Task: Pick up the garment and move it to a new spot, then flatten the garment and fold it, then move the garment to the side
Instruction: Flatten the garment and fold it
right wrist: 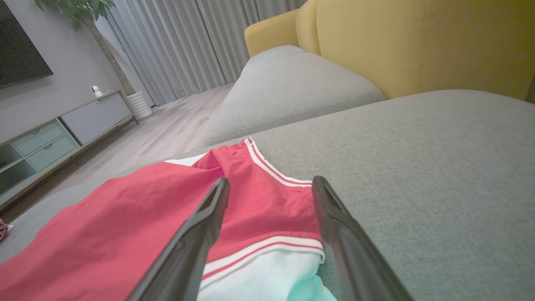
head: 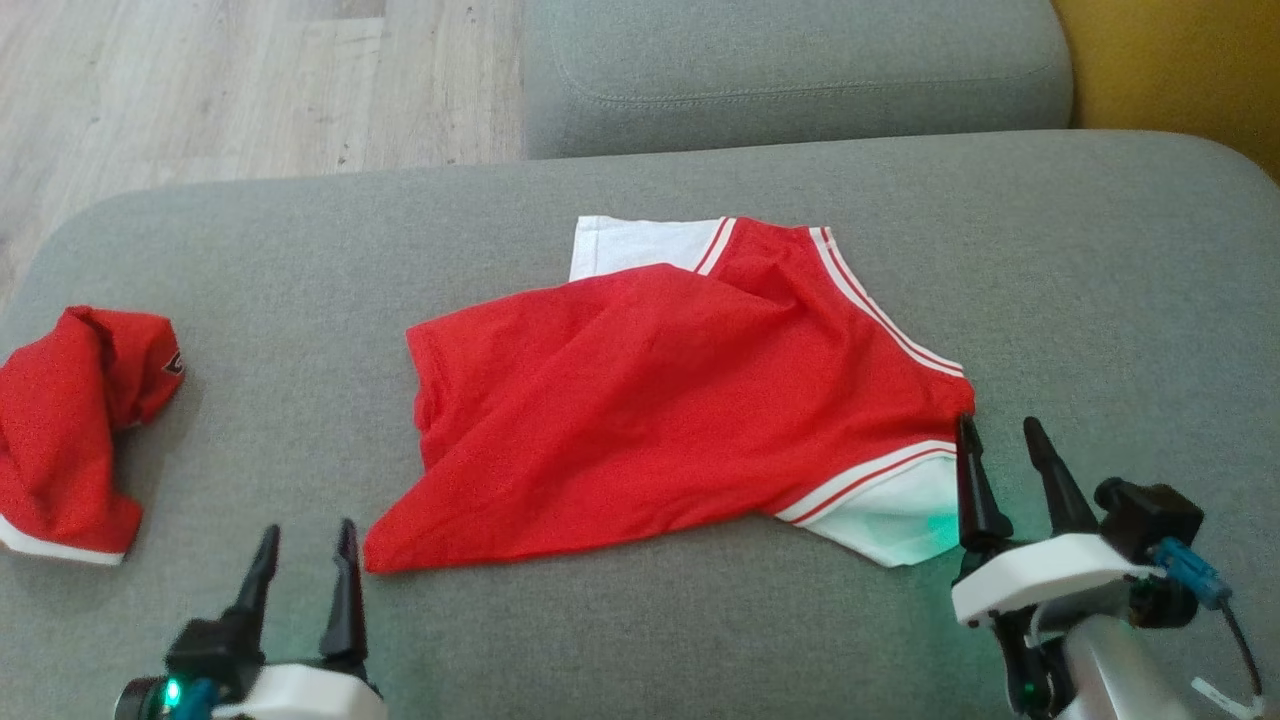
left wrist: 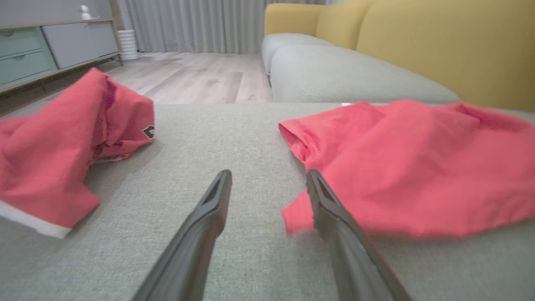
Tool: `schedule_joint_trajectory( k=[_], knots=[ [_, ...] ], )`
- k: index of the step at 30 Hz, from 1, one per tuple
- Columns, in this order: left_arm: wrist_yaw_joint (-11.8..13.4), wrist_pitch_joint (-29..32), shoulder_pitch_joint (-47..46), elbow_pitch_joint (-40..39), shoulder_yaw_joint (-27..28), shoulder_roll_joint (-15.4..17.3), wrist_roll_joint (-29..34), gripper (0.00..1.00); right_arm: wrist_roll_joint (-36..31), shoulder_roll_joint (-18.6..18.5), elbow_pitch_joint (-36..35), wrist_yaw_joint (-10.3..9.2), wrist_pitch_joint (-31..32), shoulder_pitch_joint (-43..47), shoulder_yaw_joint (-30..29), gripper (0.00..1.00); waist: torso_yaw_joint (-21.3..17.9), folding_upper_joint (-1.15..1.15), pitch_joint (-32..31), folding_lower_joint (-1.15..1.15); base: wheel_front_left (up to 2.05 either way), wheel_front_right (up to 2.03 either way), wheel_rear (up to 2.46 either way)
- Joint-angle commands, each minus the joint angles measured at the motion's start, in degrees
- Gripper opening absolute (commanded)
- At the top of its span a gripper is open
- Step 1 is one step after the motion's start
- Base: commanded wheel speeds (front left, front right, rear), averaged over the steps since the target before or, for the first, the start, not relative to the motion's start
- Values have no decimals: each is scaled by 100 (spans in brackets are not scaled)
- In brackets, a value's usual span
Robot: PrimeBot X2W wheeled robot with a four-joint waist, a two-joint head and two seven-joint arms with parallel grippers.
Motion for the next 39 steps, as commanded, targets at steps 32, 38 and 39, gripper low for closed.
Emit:
schedule_joint_trajectory(
  k=[32, 38, 39],
  knots=[
    [-313, -31, 7, 39, 527, -527, -333, 100, -1042, -10, 1417, -4, -33, -306, -364, 100, 147, 0, 93, 1, 0, 0, 0],
    [-334, -31, -84, 59, 490, -527, -341, 100, -1302, -10, 1698, -4, -33, -607, -490, 100, 218, 0, 273, 1, 0, 0, 0],
    [-337, -31, -104, 63, 479, -527, -344, 100, -1360, -10, 1777, -4, -33, -654, -510, 100, 231, 0, 302, 1, 0, 0, 0]
  ],
)
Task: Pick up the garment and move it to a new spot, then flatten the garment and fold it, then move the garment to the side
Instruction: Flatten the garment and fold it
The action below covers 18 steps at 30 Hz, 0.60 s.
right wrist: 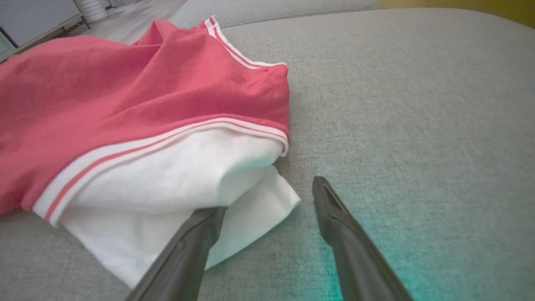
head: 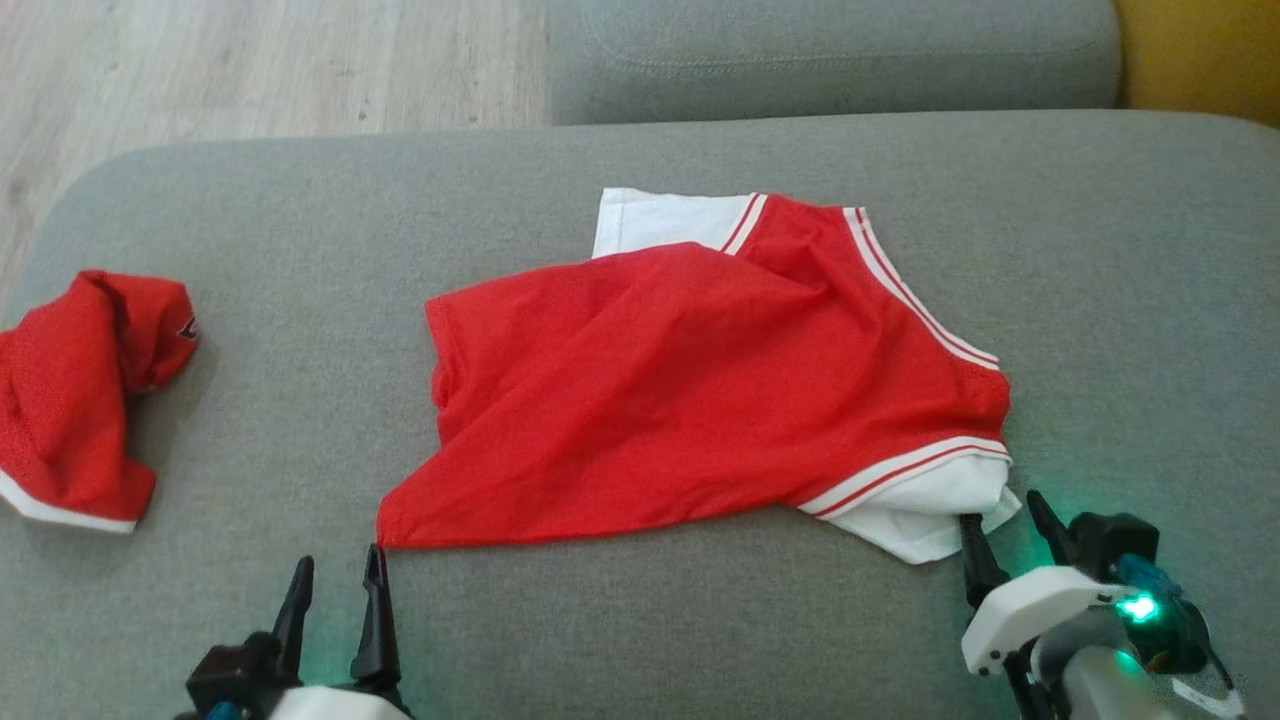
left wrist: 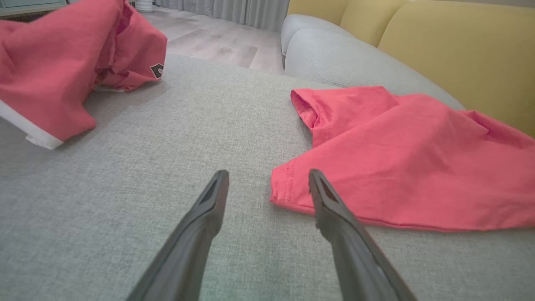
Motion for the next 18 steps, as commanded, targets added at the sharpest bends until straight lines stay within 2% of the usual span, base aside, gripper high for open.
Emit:
schedule_joint_trajectory(
  k=[1, 7, 9, 14, 18],
  knots=[
    [-23, -31, -259, -129, 109, 14, -17, 100, -80, -17, -35, -4, -37, -228, 90, 100, 32, 0, 55, 0, 0, 0, 0],
    [-42, -31, -331, -114, 61, 14, -40, 100, -318, -17, 493, -4, -37, -440, 3, 99, 86, 0, 185, 0, 0, 0, 0],
    [-47, -31, -346, -101, 70, 14, -53, 100, -324, -17, 649, -4, -37, -470, 43, 0, 89, 0, 211, 0, 0, 0, 0],
    [-55, -31, -352, -81, 110, 14, -128, 100, -367, -17, 668, -4, -37, -403, -79, 0, 44, 0, 203, 0, 0, 0, 0],
    [-62, -31, -337, -44, 104, 14, -279, 100, -514, -101, 355, -4, -37, -114, -492, 0, -71, 0, 147, 0, 0, 0, 0]
  ],
)
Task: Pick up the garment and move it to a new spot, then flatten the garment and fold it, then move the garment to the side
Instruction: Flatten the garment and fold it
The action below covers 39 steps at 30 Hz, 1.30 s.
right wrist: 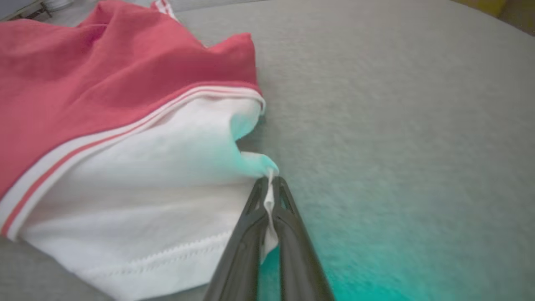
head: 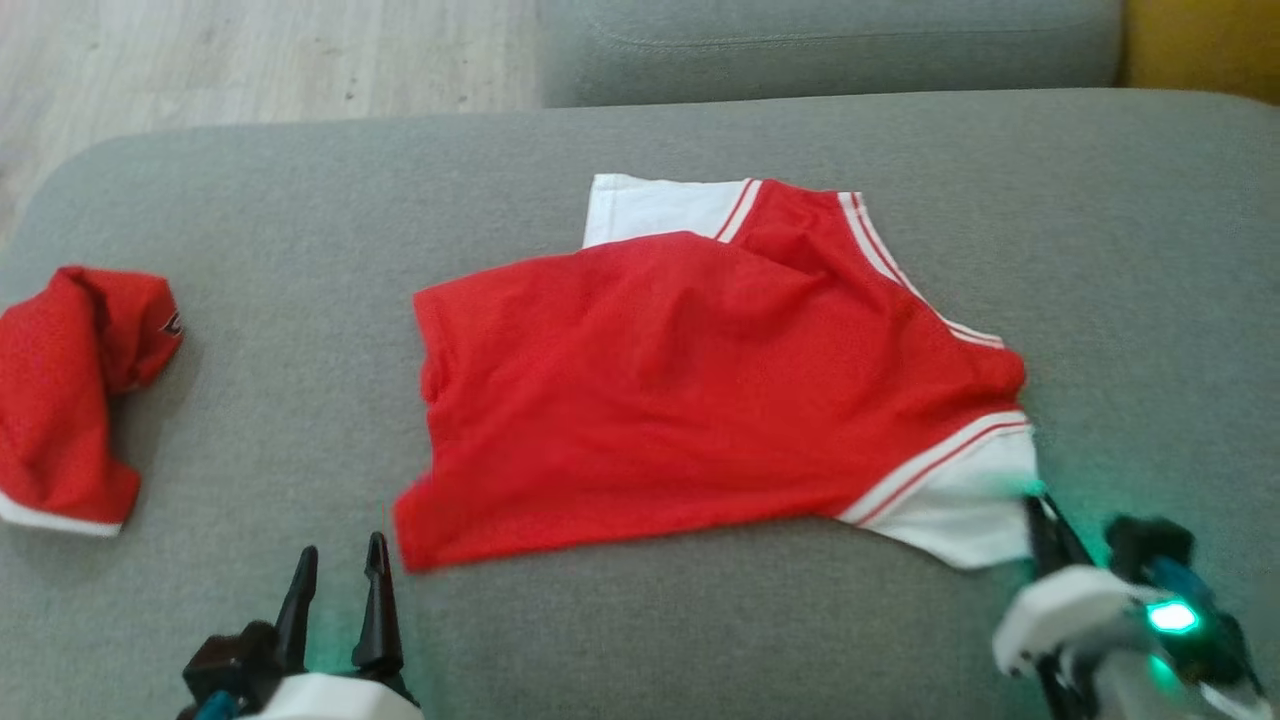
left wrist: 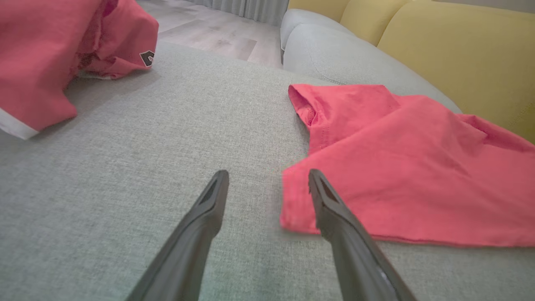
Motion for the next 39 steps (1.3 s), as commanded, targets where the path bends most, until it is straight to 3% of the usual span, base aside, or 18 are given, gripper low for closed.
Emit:
schedule_joint_trajectory(
  k=[1, 3, 13, 21, 27, 28, 29, 39],
  knots=[
    [-18, -31, -179, -98, 198, 15, -85, 100, -29, -132, -143, -5, 19, 245, -17, 0, -71, 0, -40, 0, 0, 0, 0],
    [-21, -31, -164, -55, 184, 15, -187, 100, -29, -192, -368, -5, 19, 408, -141, 0, -161, 0, -59, 0, 0, 0, 0],
    [-36, -31, -180, 202, -134, 15, -673, 100, 397, -131, -1332, -5, 19, 716, 311, 0, -483, 0, -48, 0, 0, 0, 0],
    [-39, -31, -255, 348, -940, 15, -1215, 100, 595, -88, -1584, -5, 19, 625, 591, 0, -507, 0, 42, 0, 0, 0, 0],
    [-40, -31, -463, 644, -1215, 15, -1421, 99, 700, -79, -1747, -5, 19, 509, 711, 0, -568, 0, 155, 0, 0, 0, 0],
    [-40, -31, -495, 673, -1258, 15, -1447, 40, 717, -78, -1769, -5, 19, 499, 717, 0, -574, 0, 162, 0, 0, 0, 0],
    [-40, -31, -526, 699, -1302, 15, -1461, 2, 730, -78, -1789, -5, 19, 488, 728, 0, -579, 0, 168, 0, 0, 0, 0],
    [-40, -31, -687, 461, -1299, 117, -1571, 0, 1034, -64, -2260, -5, 19, 403, 775, 0, -530, 0, 135, 0, 0, 0, 0]
  ],
)
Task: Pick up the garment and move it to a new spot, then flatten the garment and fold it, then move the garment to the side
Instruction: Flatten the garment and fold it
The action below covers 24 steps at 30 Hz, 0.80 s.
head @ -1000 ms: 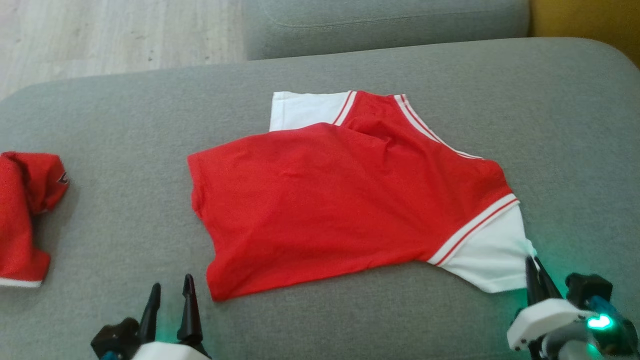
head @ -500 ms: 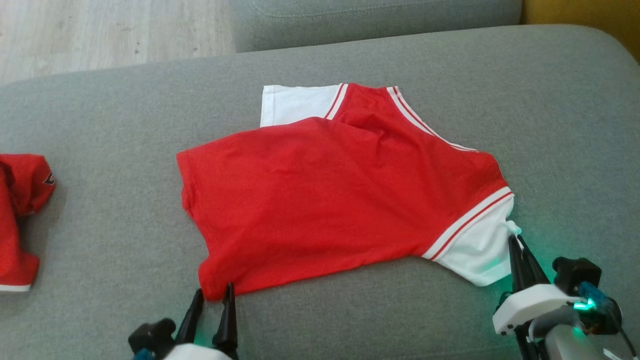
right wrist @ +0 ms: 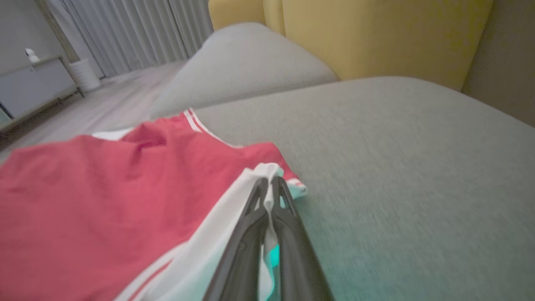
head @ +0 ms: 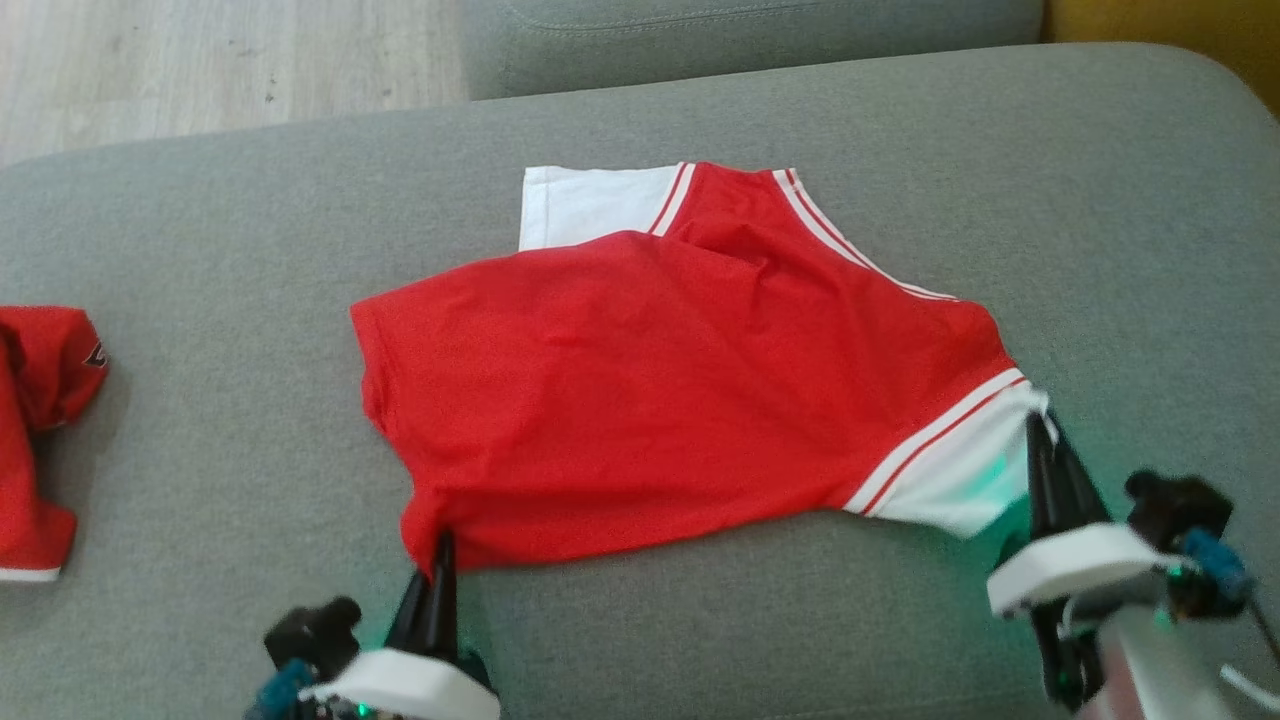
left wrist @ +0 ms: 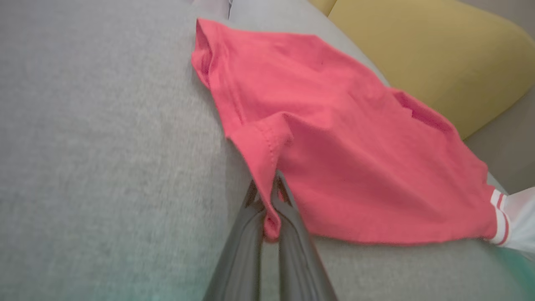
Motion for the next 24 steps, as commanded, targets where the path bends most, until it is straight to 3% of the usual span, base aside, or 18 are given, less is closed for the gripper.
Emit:
schedule_joint_trajectory(
  k=[1, 7, 12, 20, 24],
  knots=[
    [9, -31, -275, -210, 227, 90, -44, 0, 53, 12, -245, -5, -23, -275, 153, 0, 14, 0, -1, 0, 0, 0, 0],
    [9, -31, -784, -1142, 499, 361, 32, 0, 582, 7, -1079, -5, -23, -685, 253, 0, 93, 0, 27, 0, 0, 0, 0],
    [9, -31, -1481, -1887, 539, 934, 123, 0, 1180, -176, -1773, -5, -23, -1340, 259, 0, 102, 0, -108, 0, 0, 0, 0],
    [9, -31, -2793, -2503, 452, 1914, 62, 0, 1787, -835, -2483, -5, -23, -2588, 512, 0, 144, 0, -456, 0, 0, 0, 0],
    [9, 145, -3413, -2519, 395, 2246, -22, 0, 1973, -1123, -2643, -5, 11, -3222, 731, 0, 179, 0, -538, 0, 0, 0, 0]
  ],
)
